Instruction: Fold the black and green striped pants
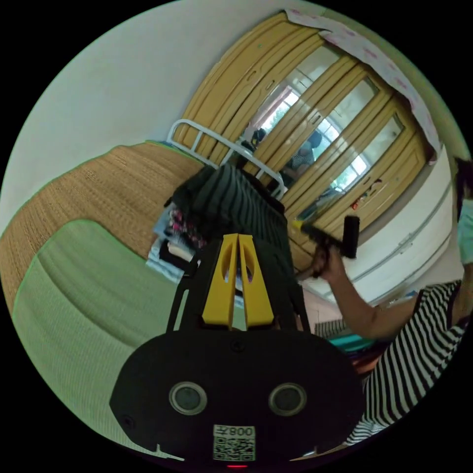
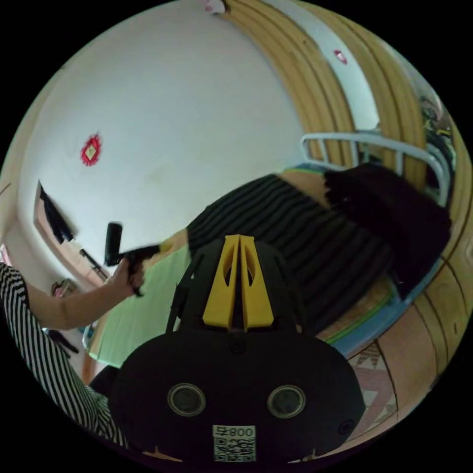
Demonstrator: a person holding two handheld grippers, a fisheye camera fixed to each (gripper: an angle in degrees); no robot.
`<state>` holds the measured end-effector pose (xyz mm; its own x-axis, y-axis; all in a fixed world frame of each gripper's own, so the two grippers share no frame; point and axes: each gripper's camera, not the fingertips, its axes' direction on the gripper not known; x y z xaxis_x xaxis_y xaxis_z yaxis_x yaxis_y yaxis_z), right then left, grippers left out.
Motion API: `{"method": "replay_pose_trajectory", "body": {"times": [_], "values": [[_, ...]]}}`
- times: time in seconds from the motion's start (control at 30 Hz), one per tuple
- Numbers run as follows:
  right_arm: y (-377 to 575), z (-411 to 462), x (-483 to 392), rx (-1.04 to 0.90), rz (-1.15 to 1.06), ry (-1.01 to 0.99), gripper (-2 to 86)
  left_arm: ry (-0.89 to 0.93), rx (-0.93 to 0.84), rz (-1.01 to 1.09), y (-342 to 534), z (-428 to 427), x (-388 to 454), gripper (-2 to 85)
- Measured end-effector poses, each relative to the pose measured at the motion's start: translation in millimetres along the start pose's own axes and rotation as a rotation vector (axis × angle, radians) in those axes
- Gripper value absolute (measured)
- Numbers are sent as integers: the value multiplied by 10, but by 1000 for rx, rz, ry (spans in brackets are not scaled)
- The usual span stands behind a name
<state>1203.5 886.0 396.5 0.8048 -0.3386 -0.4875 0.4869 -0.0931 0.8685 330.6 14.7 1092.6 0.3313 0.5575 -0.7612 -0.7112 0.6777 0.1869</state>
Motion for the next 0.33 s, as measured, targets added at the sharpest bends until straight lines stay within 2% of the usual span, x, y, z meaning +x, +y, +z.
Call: {"method": "replay_pose_trajectory", "body": {"times": [0.1,0.33], "values": [[-232,-24,345,2,7,177,22,-95,-159,-19,703,-41,-170,1],[-576,353,772,-135,19,400,88,-245,-466,-63,2247,-116,-535,1]]}}
